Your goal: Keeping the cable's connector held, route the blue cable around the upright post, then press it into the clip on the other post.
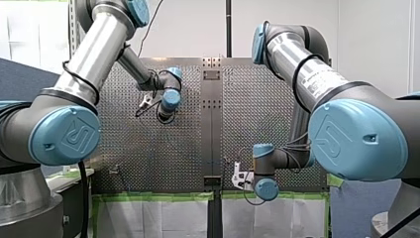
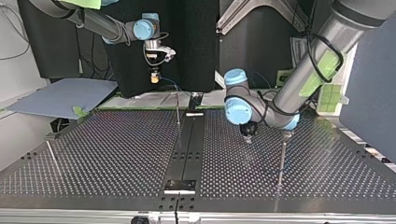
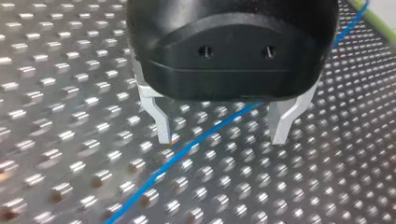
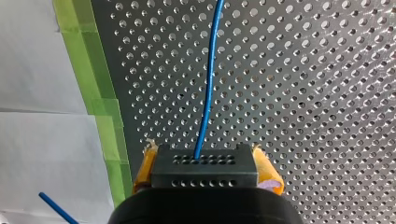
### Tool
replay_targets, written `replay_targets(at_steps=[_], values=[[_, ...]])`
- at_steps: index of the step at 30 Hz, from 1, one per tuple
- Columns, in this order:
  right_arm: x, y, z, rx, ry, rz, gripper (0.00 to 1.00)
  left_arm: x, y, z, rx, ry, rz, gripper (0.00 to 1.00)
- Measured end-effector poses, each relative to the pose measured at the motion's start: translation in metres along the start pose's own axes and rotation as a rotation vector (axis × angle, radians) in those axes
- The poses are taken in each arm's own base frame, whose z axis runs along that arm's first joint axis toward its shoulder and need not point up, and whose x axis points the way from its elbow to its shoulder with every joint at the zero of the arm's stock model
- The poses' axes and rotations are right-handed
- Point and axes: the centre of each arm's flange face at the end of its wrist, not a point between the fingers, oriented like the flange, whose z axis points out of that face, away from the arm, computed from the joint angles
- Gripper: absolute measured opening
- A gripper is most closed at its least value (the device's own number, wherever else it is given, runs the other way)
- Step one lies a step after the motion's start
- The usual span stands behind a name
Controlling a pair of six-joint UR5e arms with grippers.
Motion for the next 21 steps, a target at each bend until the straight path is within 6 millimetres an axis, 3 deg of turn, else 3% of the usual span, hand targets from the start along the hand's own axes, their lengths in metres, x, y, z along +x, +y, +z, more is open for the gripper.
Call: replay_targets(at_steps=[14,21], values=[[0.0,0.0,0.0,-0.001,0.0,0.002,0.0,0.011,-0.012,0.001,-0.04,0.029,0.057,1.0],[0.0,0.0,0.0,0.0,0.0,0.003,0.0,0.023,-0.027,0.001,-0.025,0.051,0.085,1.0]])
